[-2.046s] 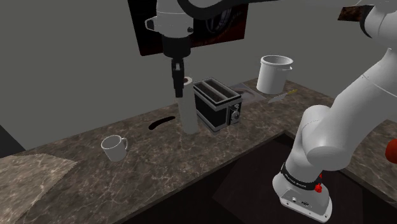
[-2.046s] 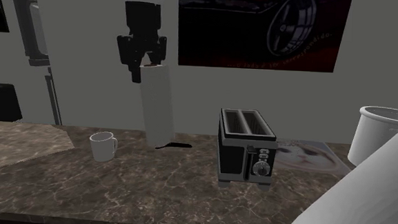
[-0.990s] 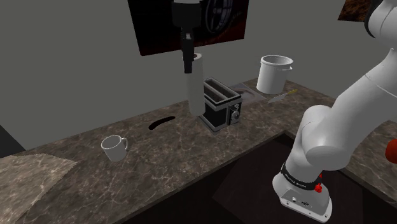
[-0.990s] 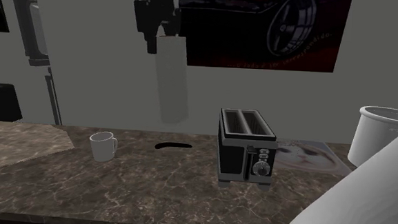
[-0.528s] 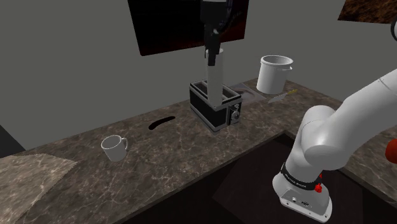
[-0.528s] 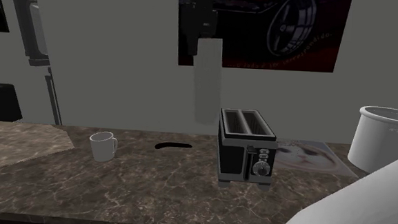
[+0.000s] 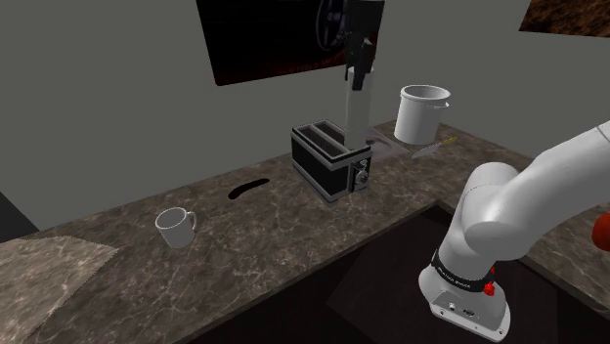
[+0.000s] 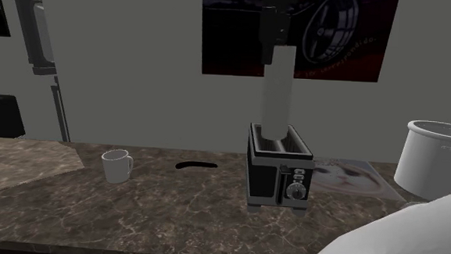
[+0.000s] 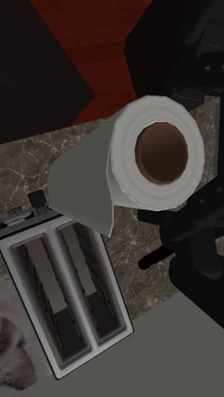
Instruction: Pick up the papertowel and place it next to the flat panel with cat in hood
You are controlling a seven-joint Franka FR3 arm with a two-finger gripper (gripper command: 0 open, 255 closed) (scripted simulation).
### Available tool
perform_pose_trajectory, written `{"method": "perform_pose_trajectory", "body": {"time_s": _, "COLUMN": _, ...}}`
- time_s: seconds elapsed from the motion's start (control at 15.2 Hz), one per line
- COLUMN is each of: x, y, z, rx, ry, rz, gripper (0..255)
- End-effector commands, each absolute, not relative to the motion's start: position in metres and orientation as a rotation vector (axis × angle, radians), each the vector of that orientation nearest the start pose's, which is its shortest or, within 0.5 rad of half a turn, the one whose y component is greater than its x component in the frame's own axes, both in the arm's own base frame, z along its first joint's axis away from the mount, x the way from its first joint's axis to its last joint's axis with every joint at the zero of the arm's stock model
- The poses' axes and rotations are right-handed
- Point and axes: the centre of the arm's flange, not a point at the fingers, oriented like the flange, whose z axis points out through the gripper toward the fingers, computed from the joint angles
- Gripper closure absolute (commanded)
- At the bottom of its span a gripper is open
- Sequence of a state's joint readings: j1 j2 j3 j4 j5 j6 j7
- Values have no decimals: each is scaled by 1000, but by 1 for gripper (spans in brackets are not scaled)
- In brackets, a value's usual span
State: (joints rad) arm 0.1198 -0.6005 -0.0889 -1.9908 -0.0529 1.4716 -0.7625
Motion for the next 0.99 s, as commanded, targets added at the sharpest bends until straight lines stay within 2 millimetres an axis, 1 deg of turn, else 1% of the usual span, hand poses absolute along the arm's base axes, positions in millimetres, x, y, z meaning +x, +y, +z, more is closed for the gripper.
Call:
{"method": "perform_pose_trajectory", "body": {"time_s": 0.0, "x": 341, "y": -35, "z": 689, "rx": -2918, "ry": -1235, "rz": -116, "gripper": 255}}
{"method": "perform_pose_trajectory", "body": {"time_s": 0.92, "x": 299, "y": -215, "z": 690, "rx": -2918, "ry": -1235, "rz": -116, "gripper": 255}}
